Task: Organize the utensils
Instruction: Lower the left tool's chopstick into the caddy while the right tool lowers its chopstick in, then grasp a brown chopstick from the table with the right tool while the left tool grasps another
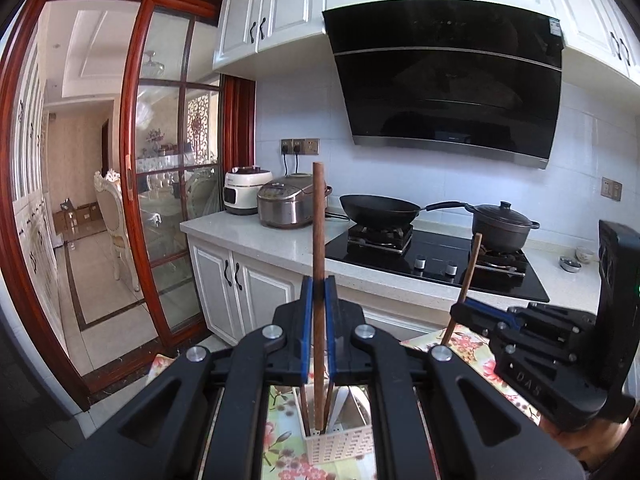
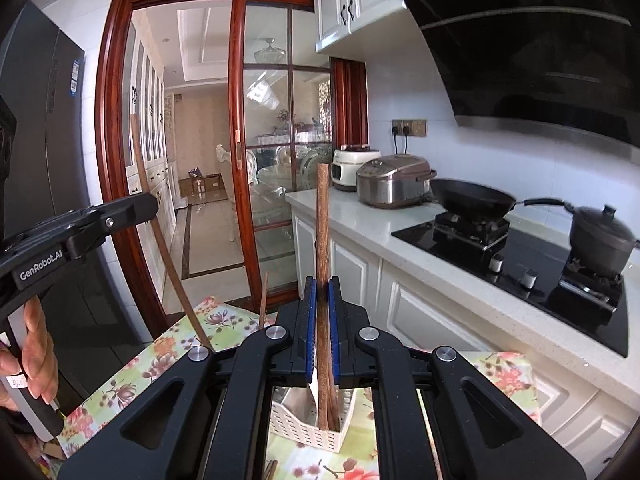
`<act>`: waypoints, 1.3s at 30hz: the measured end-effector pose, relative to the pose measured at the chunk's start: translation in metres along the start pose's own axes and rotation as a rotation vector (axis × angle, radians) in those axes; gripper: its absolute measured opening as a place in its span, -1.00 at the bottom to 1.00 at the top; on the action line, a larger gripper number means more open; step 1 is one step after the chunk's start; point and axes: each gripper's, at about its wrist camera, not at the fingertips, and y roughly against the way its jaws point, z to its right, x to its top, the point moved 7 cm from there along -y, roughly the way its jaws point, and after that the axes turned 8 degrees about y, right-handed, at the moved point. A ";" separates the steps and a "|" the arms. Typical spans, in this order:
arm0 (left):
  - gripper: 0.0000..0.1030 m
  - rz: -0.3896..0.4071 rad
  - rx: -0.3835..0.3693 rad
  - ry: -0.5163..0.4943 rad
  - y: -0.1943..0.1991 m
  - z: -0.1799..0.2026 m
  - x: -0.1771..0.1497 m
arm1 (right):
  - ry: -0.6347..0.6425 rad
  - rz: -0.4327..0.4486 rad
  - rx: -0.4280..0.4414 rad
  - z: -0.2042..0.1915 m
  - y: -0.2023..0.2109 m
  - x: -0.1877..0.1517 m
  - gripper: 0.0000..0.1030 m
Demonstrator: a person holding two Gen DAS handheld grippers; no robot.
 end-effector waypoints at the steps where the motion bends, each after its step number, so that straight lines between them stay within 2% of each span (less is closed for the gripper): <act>1: -0.89 -0.009 -0.004 0.009 -0.006 -0.001 0.000 | -0.006 -0.008 0.002 0.002 -0.007 -0.001 -0.88; 6: -0.89 -0.076 -0.025 0.026 -0.038 -0.007 -0.014 | -0.008 -0.073 0.049 -0.003 -0.036 -0.010 -0.88; 13: -0.89 -0.160 -0.038 0.040 -0.083 -0.014 -0.042 | 0.022 -0.162 0.070 -0.015 -0.075 -0.032 -0.88; 17: -0.89 -0.264 -0.050 0.009 -0.108 -0.011 -0.067 | 0.034 -0.272 0.091 -0.023 -0.098 -0.050 -0.88; 21: -0.88 -0.371 -0.059 -0.002 -0.130 -0.013 -0.090 | 0.017 -0.319 0.108 -0.024 -0.115 -0.060 -0.88; 23: -0.88 -0.391 -0.047 0.008 -0.137 -0.020 -0.099 | -0.009 -0.327 0.113 -0.023 -0.123 -0.066 -0.87; 25: -0.81 -0.396 -0.030 0.024 -0.143 -0.028 -0.105 | -0.038 -0.343 0.119 -0.022 -0.129 -0.074 -0.76; 27: -0.36 -0.393 -0.029 0.048 -0.142 -0.037 -0.110 | -0.057 -0.342 0.123 -0.019 -0.132 -0.079 -0.60; 29: -0.14 -0.364 -0.018 0.058 -0.134 -0.043 -0.109 | -0.071 -0.320 0.123 -0.016 -0.127 -0.083 -0.25; 30: -0.13 -0.338 -0.007 0.052 -0.127 -0.048 -0.107 | -0.078 -0.308 0.124 -0.013 -0.126 -0.083 -0.20; 37: 0.07 -0.239 0.040 0.087 -0.079 -0.068 -0.097 | -0.117 -0.244 0.109 0.007 -0.096 -0.080 -0.19; 39: 0.25 -0.214 0.065 0.090 -0.064 -0.073 -0.098 | -0.117 -0.241 0.099 0.010 -0.087 -0.082 -0.19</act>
